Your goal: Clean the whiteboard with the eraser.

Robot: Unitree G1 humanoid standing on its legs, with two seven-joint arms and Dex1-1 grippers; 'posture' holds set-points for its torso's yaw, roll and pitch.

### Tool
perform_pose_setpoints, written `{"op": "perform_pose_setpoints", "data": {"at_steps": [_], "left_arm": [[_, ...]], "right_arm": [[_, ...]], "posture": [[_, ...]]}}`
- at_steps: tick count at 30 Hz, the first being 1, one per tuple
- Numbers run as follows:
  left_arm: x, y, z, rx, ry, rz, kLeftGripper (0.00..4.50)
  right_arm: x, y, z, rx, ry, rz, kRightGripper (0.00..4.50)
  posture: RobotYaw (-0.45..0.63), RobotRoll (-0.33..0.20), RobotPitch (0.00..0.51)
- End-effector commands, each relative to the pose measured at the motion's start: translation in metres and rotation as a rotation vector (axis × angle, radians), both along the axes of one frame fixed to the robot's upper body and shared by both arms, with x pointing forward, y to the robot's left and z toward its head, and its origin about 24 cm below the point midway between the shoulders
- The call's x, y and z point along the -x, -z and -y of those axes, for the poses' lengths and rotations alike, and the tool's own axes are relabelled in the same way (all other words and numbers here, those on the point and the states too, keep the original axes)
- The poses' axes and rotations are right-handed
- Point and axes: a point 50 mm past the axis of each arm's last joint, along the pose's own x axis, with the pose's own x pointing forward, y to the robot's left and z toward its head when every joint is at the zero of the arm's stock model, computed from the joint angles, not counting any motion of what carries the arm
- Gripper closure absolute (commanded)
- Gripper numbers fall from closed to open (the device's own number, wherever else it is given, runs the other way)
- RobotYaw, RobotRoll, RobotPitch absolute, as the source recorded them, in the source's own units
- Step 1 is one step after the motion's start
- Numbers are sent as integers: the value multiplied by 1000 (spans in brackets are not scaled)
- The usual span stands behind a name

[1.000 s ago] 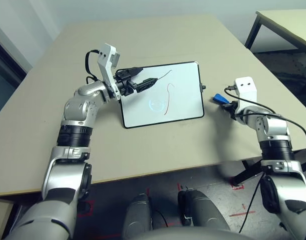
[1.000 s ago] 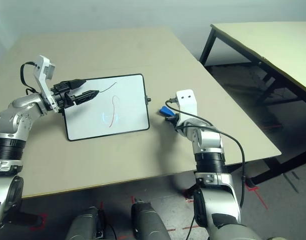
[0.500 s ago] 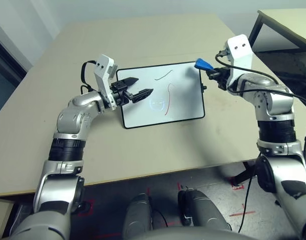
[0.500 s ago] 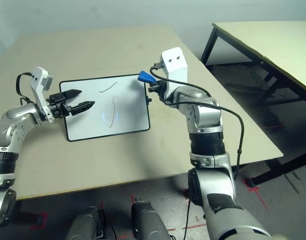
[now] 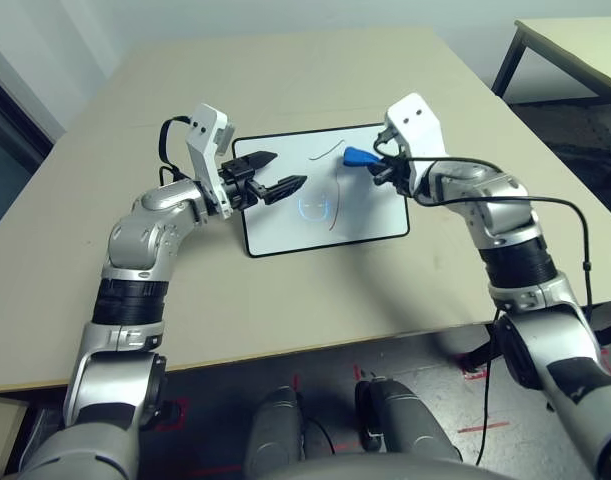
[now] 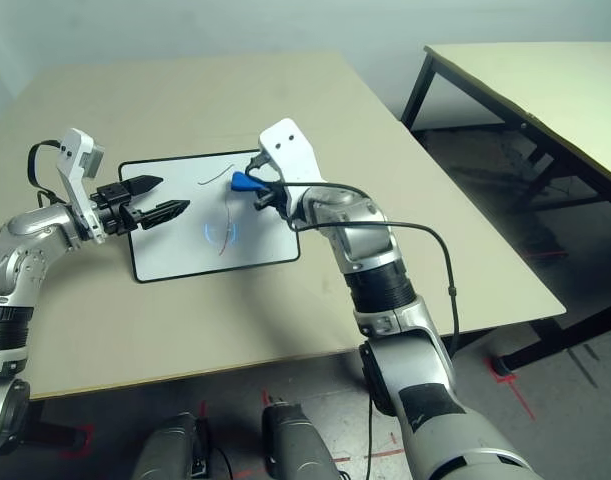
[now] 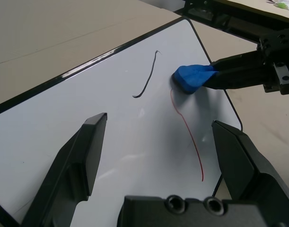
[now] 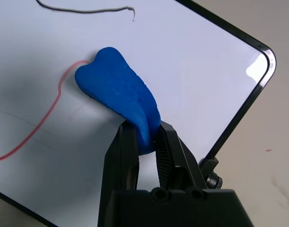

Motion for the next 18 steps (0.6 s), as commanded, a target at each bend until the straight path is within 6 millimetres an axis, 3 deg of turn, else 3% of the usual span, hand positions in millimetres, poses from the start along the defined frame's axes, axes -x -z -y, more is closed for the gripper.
{"op": "perform_pose_setpoints", "data": {"at_steps": [1,6,14,18], "left_arm": [[4,0,-4,-5,-12,-6,0],[4,0,-4,-6,-16,-5,0],[4,0,-4,-2,-21,-1,0],[5,2,-3,2,-18,-4,0]], "right_arm": [[9,22,-2,116,-36,-75,3988],[12,27,0,191,-52,-88,4026],[-28,-16,11,179,80,146,4081],[-26,-15,5,216,30,149,4092]], "posture": [[-40,0,99],[-37,0,95],[-35,0,91],[-37,0,93]]}}
